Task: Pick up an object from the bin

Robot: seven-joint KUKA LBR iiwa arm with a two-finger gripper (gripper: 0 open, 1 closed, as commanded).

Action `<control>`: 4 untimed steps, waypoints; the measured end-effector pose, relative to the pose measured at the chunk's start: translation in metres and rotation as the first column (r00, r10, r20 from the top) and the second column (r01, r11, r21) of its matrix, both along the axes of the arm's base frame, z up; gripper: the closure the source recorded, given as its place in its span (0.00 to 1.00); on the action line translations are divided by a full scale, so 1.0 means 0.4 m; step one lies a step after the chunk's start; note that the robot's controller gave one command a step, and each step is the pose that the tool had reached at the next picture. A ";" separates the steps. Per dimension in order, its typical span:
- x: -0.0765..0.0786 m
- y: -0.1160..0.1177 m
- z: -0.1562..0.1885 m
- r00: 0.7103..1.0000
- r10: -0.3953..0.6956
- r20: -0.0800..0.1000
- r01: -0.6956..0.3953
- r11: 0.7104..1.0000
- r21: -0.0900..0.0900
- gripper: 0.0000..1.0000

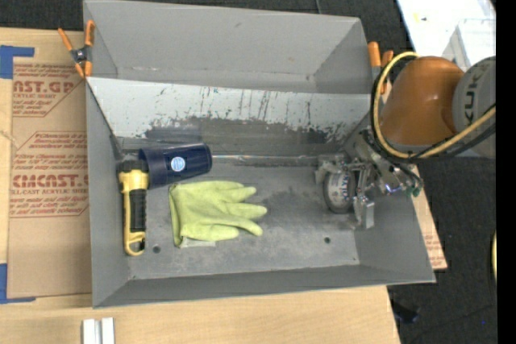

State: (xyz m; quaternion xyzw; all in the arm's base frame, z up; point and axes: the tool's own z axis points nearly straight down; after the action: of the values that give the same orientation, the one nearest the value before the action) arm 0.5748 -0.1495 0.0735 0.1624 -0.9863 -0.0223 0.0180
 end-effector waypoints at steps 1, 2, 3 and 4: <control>0.010 -0.011 0.083 1.000 0.013 0.017 -0.013 1.000 -0.003 1.00; 0.010 -0.011 0.082 1.000 0.013 0.017 -0.013 1.000 -0.002 1.00; 0.013 0.018 -0.006 1.000 -0.002 0.011 0.002 1.000 -0.007 1.00; 0.022 0.034 -0.001 1.000 -0.011 0.015 0.011 1.000 -0.009 1.00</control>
Offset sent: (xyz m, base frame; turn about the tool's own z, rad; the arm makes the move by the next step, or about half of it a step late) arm 0.0000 0.0000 0.0000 0.0000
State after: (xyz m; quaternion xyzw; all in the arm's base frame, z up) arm 0.5836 -0.1357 0.0730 0.1570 -0.9874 -0.0168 0.0113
